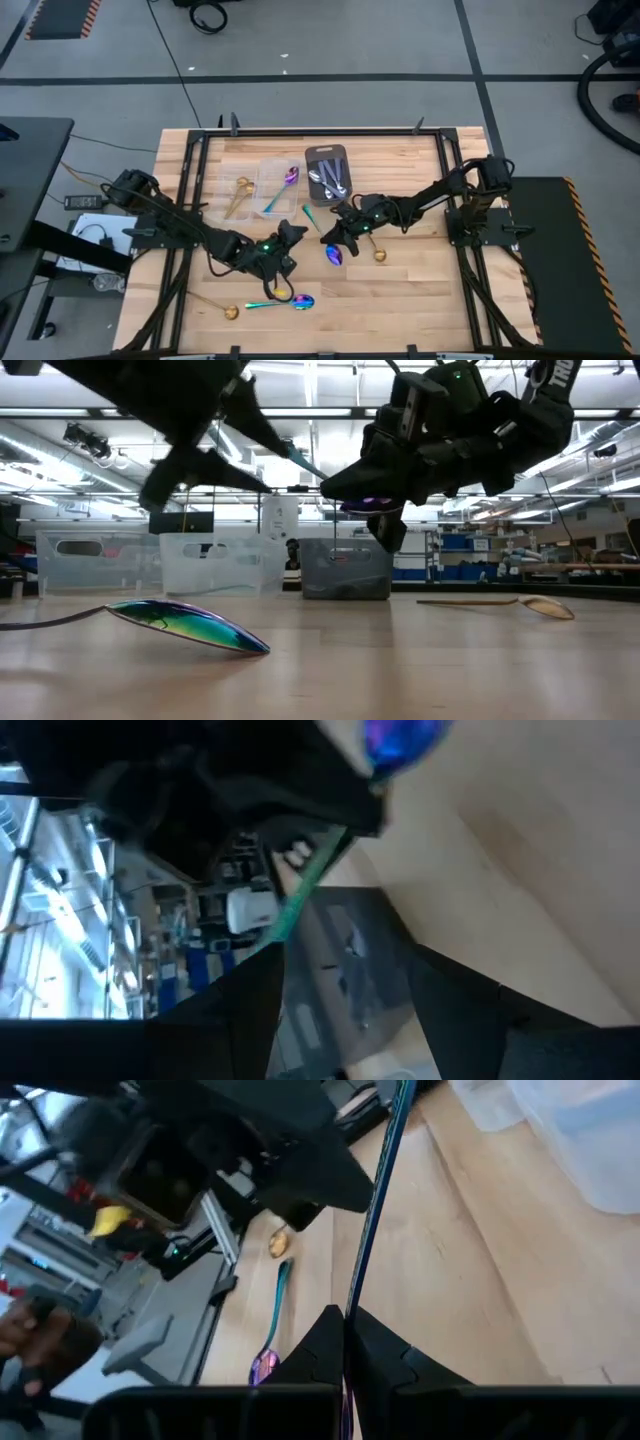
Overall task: Sort silverware by color (type)
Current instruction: Put the blue spoon into the right transparent bin
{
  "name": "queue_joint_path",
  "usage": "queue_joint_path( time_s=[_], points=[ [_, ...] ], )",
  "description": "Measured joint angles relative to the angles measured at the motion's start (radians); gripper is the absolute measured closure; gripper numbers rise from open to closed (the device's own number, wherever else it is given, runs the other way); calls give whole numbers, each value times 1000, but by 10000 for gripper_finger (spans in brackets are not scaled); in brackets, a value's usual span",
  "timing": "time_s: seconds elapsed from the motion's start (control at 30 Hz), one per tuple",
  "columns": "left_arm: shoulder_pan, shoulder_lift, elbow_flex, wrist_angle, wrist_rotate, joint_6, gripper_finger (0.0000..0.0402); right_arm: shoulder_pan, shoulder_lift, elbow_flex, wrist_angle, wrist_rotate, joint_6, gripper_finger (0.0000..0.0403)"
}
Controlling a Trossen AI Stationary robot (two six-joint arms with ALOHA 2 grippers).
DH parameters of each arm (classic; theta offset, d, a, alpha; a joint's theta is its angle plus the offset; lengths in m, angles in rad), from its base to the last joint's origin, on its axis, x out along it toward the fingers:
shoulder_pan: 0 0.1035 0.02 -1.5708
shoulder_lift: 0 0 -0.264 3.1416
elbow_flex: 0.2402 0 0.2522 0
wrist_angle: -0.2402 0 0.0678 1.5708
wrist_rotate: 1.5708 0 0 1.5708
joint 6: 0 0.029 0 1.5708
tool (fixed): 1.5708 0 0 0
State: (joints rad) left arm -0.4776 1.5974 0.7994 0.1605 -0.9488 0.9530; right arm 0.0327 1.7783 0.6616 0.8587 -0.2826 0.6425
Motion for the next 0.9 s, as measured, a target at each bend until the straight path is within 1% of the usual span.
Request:
queue_joint_path(
  time_s=[0.17,0.37,0.43,0.57,0.67,0.73,0.9],
  points=[
    [4,9,0,75,-5,144,184,11,5,7,-1,16,66,390],
    [15,22,0,101,-9,329,184,25,5,7,2,16,81,390],
    [26,23,-1,139,-9,379,184,28,5,7,8,16,95,390],
    [56,22,0,205,1,453,184,37,5,7,36,3,114,390],
    [76,22,0,220,64,510,184,47,5,7,63,1,121,390],
    [86,22,0,227,88,536,185,52,5,7,87,-11,139,390],
    [96,22,0,243,90,556,205,53,4,7,104,-26,150,390]
  ],
)
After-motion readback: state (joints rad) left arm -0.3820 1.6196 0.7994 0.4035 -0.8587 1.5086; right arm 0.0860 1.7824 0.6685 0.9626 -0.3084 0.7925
